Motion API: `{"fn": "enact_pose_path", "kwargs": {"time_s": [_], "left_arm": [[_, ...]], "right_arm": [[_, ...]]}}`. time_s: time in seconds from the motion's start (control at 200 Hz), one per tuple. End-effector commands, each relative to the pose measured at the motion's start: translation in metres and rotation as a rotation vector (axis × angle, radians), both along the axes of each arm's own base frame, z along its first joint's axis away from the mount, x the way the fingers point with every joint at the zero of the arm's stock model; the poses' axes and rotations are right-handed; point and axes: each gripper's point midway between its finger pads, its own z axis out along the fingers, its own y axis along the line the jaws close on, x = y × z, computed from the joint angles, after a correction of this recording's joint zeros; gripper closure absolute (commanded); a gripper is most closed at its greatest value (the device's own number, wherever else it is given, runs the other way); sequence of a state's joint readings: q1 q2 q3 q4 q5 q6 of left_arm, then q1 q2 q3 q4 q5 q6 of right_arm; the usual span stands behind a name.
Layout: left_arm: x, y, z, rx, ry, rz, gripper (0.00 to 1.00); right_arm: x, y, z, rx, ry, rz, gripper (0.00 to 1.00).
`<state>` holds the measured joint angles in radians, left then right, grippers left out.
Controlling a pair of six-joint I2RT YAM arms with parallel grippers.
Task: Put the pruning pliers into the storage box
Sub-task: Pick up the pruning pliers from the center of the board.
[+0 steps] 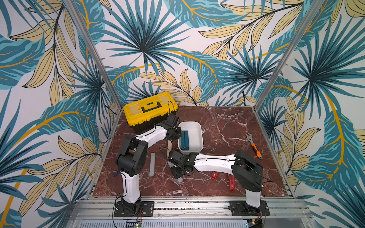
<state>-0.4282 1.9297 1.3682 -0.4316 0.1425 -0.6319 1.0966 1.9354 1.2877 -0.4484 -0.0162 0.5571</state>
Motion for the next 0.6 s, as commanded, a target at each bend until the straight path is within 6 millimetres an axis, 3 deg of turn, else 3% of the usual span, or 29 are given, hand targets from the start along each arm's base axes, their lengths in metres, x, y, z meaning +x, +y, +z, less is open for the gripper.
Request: {"fn": "enact_pose_path", "kwargs": {"time_s": [0.0, 0.596], "left_arm": [[0.002, 0.004, 0.013, -0.011, -0.037, 0.000, 0.98], [0.001, 0.002, 0.012, -0.033, -0.029, 0.011, 0.98]], "right_arm": [[-0.003, -0.011, 0.012, -0.011, -0.016, -0.013, 0.85], [-0.008, -0.044, 0.040, -0.019, -0.061, -0.069, 0.89]]}}
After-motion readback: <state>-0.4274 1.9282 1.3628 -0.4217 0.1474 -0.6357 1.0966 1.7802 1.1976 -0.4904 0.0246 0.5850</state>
